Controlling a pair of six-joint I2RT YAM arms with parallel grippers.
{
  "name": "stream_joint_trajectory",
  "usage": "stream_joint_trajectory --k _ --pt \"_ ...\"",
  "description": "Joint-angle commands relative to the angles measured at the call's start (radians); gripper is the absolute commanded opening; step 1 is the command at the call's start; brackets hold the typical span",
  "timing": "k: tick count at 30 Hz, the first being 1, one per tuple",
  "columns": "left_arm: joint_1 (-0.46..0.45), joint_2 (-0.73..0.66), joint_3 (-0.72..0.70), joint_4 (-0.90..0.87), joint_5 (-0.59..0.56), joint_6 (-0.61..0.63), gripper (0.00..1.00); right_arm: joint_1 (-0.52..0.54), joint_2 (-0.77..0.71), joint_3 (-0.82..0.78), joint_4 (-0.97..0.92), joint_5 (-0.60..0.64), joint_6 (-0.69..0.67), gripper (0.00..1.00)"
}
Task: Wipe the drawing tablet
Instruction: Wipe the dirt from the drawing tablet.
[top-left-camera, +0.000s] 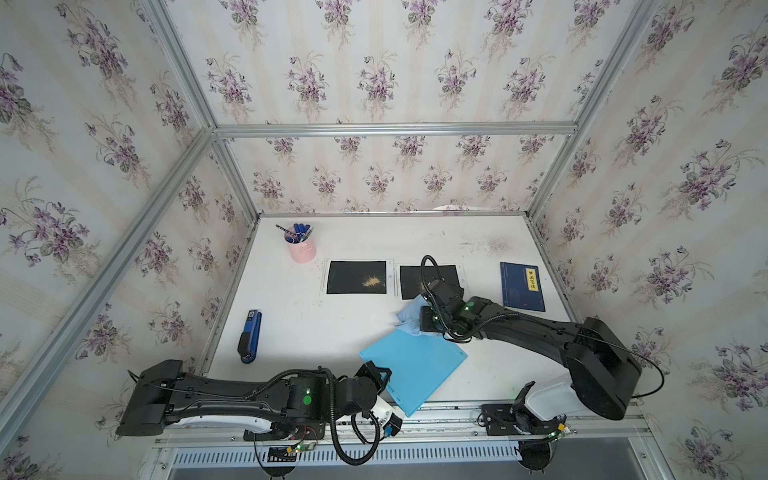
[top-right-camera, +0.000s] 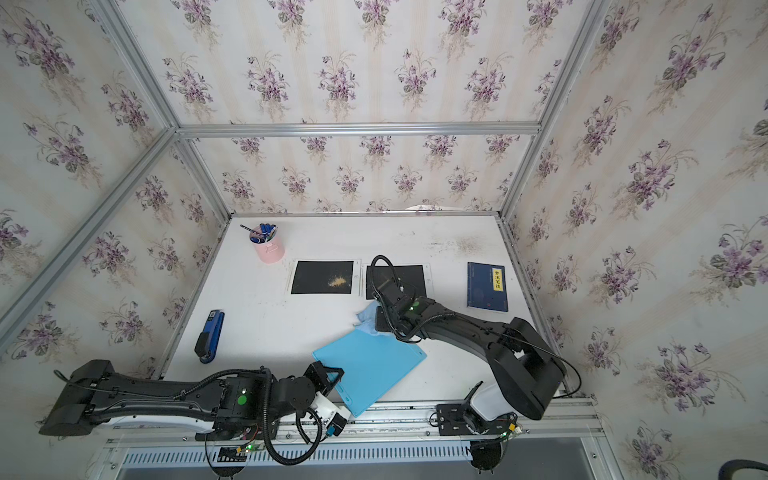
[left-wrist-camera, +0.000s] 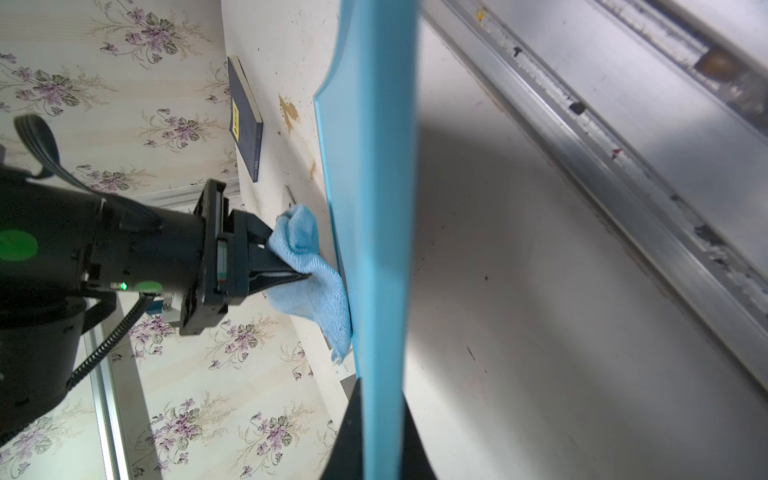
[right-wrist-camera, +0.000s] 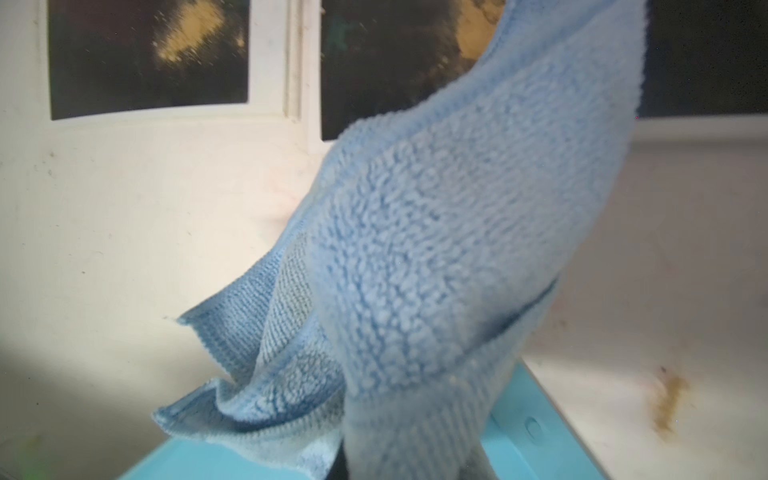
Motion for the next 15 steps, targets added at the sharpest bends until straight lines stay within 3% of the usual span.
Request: stream_joint_trajectory --k 1,6,12,15 --pt "-0.001 0.002 0.001 -0.054 0.02 0.01 0.0 0.004 0.031 0.026 0.076 -0.126 -0.044 0.0" --pt "-0.002 0.003 0.002 -0.052 0.013 0.011 0.0 0.087 -0.04 -0.03 0.209 -0.382 -0.104 0.0" --pt "-0.003 0.007 0.001 -0.048 0.012 0.011 0.0 0.268 -0.136 -0.024 0.191 -0.508 -0.149 0.0" --pt "-0.002 0.011 0.001 -0.048 0.012 0.011 0.0 0.309 -0.177 -0.046 0.211 -0.518 -0.113 0.0"
